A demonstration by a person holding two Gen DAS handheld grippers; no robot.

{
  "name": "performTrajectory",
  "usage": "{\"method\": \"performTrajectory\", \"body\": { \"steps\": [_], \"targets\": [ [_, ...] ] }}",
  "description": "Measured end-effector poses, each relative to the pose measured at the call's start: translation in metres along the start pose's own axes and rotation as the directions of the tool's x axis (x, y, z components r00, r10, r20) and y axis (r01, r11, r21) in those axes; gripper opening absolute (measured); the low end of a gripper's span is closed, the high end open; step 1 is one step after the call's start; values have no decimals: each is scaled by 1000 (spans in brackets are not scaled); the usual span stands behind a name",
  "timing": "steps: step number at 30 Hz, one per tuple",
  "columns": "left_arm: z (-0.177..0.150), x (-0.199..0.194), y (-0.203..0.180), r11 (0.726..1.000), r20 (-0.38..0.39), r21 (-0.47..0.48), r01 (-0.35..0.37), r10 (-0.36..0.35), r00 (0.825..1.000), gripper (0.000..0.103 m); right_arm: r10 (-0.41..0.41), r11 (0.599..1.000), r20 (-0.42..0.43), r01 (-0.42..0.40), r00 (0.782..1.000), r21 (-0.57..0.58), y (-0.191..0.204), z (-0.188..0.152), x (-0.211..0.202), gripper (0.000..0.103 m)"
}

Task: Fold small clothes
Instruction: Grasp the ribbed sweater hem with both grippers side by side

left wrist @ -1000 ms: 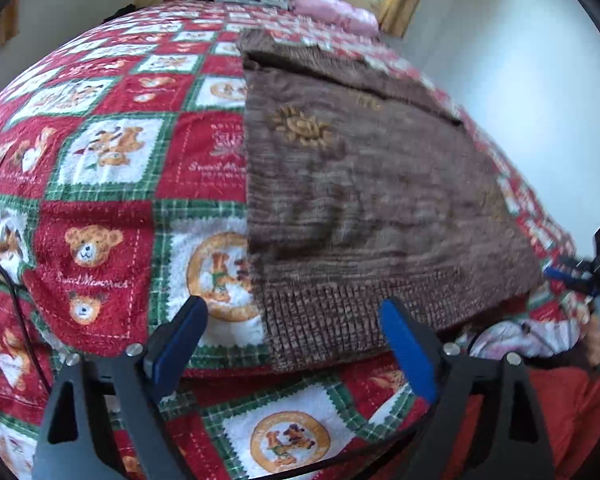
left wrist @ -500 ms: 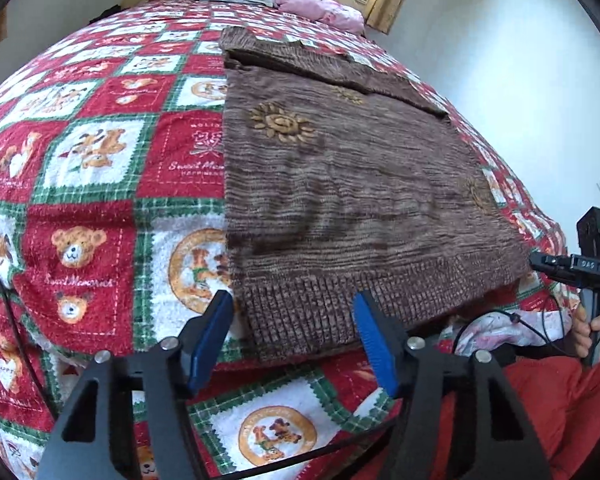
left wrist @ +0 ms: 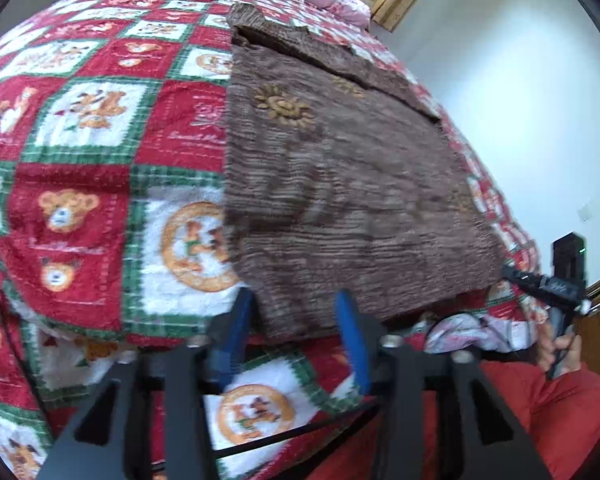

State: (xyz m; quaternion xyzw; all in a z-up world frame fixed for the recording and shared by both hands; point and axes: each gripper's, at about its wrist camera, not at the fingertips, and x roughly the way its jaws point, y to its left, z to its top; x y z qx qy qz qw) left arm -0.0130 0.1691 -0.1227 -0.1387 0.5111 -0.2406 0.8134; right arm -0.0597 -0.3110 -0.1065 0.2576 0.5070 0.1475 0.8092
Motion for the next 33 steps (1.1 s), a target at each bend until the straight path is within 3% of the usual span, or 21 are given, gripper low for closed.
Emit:
{"method": "performTrajectory", "body": {
  "steps": [3,8,10,12,15,21,25,28,33],
  "targets": [
    [-1,2,-7,1000,9,20,-11,10,1000,63,10,1000,-4,-10,1000,14,-3,0,2,14],
    [-1,3,-9,999,29,35,-37,36,999,56,27,998,-25,-25,999,55,-9,2,2,14],
    [0,3,-8,999,29,25,-41,40,999,49,30,997,-31,-27,999,66,-10,2,2,14],
    [1,3,-3,999,30,2,-40,40,999,28,23,998,-40,-20,999,63,-9,1,3,14],
    [2,4,6,998,39,-31,-55,56,998,14,9,999,-32,-7,999,45,-6,-1,3,14],
    [3,2,10,997,38,-66,-44,46,998,8,-27,1000,-20,27,999,1,3,-2,3,9],
    [16,-7,16,992,50,-123,30,-24,998,8,85,995,5,-85,996,43,4,13,-5,8],
    [34,-21,9,990,80,-124,66,-57,995,8,186,980,55,-189,981,55,12,38,-17,8],
    [76,-31,-8,997,129,-66,28,-20,992,8,232,970,140,-240,963,38,20,92,-24,8]
  ]
}}
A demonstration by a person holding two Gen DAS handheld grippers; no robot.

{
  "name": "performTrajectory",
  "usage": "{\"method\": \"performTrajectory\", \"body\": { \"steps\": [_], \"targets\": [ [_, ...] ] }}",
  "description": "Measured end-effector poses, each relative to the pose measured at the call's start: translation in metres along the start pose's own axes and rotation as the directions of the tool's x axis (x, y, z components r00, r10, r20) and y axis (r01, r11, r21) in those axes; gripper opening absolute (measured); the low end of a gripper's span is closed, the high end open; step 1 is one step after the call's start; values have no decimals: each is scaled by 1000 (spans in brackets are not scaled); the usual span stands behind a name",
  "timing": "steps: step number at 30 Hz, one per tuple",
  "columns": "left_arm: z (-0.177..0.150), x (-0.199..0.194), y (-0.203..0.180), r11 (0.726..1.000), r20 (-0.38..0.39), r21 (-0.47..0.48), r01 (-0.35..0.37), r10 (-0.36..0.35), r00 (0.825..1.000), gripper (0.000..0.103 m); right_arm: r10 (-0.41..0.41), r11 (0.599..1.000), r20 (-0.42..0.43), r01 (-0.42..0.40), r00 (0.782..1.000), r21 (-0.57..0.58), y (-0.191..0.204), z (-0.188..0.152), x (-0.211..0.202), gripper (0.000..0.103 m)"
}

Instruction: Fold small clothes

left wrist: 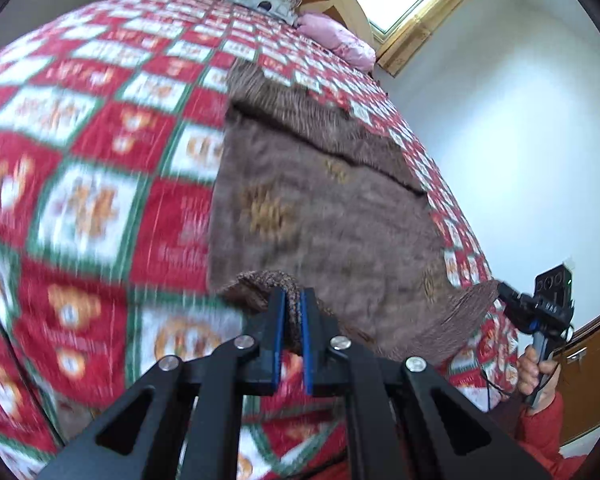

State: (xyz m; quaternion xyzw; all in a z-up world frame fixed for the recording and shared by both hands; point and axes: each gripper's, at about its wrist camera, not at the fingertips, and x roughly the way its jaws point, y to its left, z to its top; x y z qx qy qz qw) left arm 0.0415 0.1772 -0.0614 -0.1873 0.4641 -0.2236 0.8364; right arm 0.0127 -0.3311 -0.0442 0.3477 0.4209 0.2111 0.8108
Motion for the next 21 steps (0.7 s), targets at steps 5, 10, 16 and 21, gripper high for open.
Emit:
{"method": "performTrajectory", "body": {
  "steps": [5,10,16,21],
  "targets": [
    [41,36,1,998,-3,24,-63,63,998,8,-19,998,45,17,999,55,-19,41,23,8],
    [77,81,12,991,-45,-6,-132,132,990,8,-112,991,63,107,992,75,-48,65,50,8],
    [97,78,8,987,-27,105,-118,121,992,16,-151,983,74,158,986,-93,-29,56,54,24],
    [70,67,-10,929,7,346,-130,135,991,73,-134,966,102,152,986,-208,-13,37,43,87]
  ]
}}
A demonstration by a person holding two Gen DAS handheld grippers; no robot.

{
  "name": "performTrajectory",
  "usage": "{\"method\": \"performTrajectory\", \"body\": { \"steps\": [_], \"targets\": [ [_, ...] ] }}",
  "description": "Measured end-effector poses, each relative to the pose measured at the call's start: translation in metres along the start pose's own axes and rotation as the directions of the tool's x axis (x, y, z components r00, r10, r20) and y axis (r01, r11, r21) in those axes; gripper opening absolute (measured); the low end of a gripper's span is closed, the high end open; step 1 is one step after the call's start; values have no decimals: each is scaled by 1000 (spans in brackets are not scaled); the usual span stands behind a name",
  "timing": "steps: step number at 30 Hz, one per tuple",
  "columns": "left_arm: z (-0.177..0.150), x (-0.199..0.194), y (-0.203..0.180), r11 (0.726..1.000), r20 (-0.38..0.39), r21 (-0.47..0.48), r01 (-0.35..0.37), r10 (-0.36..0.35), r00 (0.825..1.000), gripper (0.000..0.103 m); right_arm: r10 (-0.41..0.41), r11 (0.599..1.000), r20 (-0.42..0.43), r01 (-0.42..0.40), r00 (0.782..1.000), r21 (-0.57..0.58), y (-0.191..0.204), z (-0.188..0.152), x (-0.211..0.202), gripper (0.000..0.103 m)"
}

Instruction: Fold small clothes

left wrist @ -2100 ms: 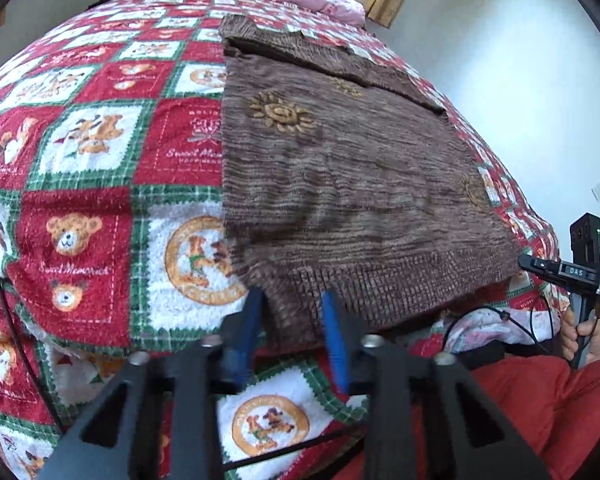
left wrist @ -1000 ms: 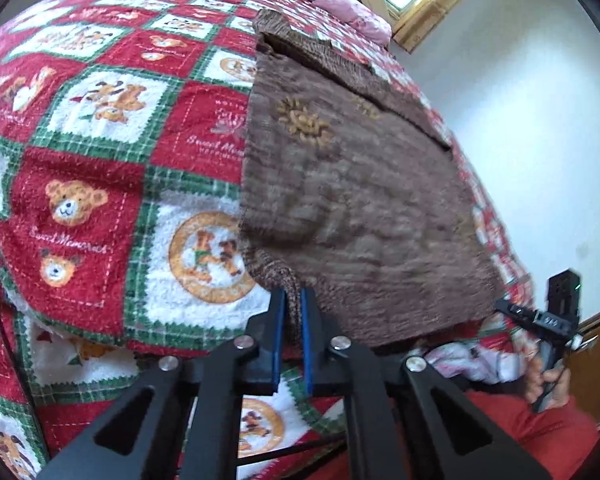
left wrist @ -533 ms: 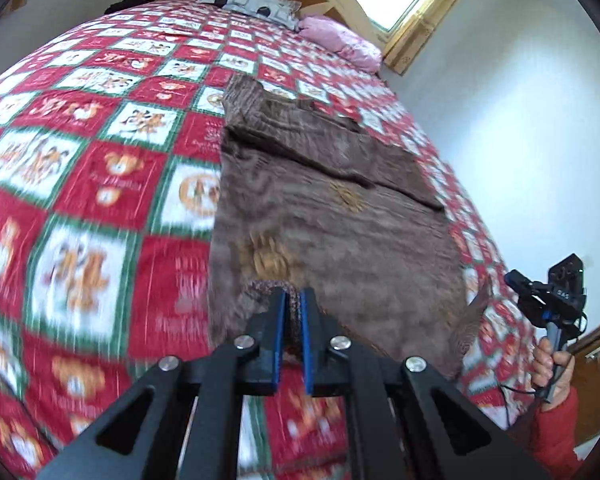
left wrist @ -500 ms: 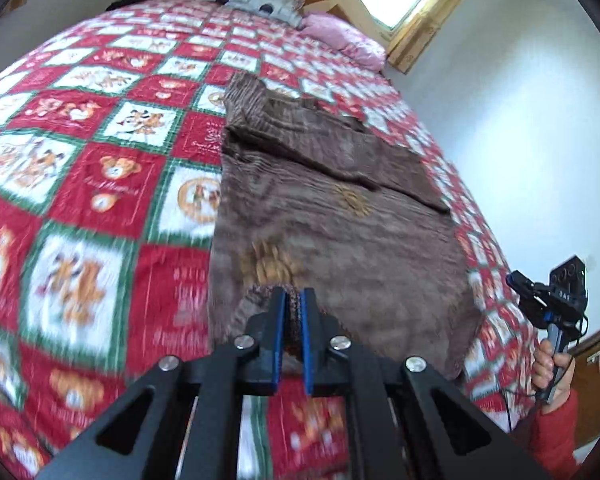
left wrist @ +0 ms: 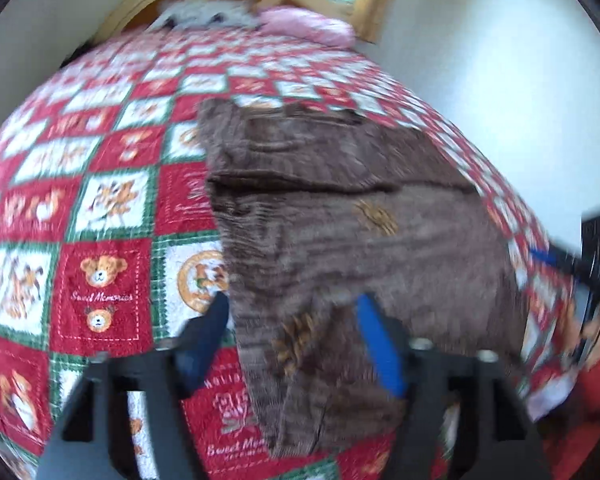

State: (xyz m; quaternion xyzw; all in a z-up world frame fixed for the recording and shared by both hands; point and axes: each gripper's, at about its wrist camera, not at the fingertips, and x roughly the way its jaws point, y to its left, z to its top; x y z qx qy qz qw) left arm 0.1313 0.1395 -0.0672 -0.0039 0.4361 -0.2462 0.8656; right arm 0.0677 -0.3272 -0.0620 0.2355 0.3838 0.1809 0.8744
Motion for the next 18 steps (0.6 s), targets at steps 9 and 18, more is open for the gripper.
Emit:
{"method": "performTrajectory", "body": {
  "steps": [9,18],
  "targets": [
    [-30,18,-40,965,-7,250,-79,84,996,73,-216,919,-113,163,970,-359,32,-29,34,86],
    [-35,25,-32,976,-65,213,-42,57,996,73,-324,814,-164,186,932,-551,49,-52,63,33]
  ]
}}
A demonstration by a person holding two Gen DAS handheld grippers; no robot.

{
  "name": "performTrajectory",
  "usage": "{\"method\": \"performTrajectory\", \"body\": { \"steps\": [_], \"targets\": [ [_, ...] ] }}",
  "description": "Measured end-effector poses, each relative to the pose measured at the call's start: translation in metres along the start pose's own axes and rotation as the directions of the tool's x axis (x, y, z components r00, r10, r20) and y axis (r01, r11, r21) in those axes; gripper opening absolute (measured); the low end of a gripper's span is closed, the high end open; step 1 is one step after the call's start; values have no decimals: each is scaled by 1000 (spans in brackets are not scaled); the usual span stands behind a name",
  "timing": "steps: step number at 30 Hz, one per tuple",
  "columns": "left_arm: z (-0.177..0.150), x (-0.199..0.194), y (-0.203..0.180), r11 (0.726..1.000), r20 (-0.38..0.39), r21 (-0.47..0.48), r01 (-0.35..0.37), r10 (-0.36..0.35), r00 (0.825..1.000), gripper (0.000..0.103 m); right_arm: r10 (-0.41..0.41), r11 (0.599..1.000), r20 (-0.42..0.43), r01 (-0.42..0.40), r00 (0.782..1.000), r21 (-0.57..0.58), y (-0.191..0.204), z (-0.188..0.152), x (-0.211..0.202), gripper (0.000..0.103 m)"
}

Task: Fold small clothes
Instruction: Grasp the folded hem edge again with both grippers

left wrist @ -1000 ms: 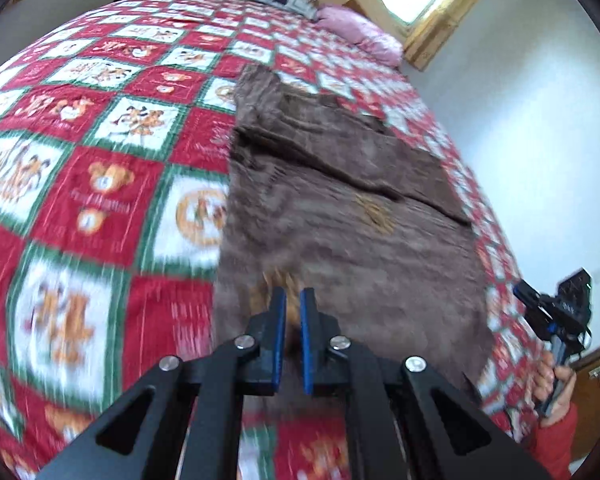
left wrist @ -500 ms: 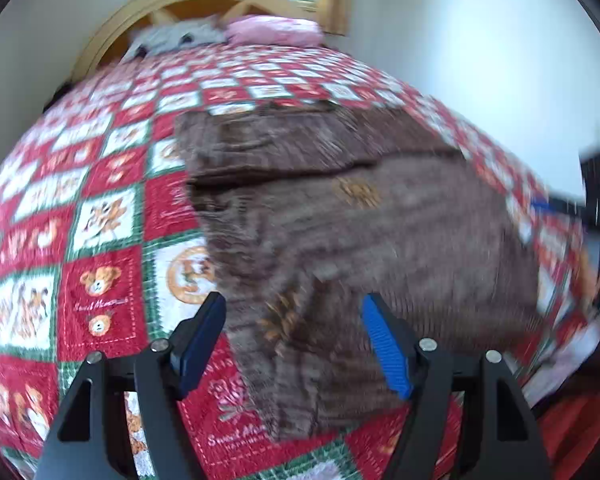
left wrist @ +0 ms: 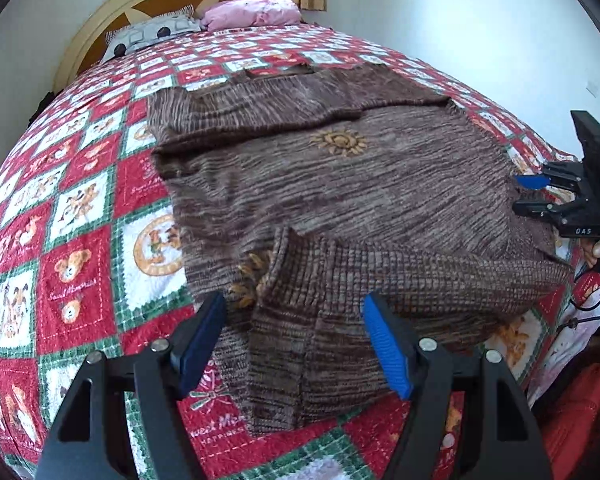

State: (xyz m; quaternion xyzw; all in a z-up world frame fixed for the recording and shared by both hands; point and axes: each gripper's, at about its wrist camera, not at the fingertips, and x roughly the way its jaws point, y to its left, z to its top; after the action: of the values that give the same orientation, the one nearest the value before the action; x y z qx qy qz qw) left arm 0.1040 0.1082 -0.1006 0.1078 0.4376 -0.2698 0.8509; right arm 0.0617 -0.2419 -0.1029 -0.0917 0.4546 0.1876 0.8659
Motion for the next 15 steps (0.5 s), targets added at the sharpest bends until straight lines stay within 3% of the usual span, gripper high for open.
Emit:
{"method": "performTrajectory", "body": {
  "steps": [3,15],
  "targets": [
    [1,2,3,1000,-1,-13,21,-21,1000,73,-7,1000,-2,7,1000,-7,1,-5,-11,13],
    [11,11,7,997,0,-26,77,-77,997,71,20,983,95,-36,995,178,-19,-22,-35,13]
  ]
}}
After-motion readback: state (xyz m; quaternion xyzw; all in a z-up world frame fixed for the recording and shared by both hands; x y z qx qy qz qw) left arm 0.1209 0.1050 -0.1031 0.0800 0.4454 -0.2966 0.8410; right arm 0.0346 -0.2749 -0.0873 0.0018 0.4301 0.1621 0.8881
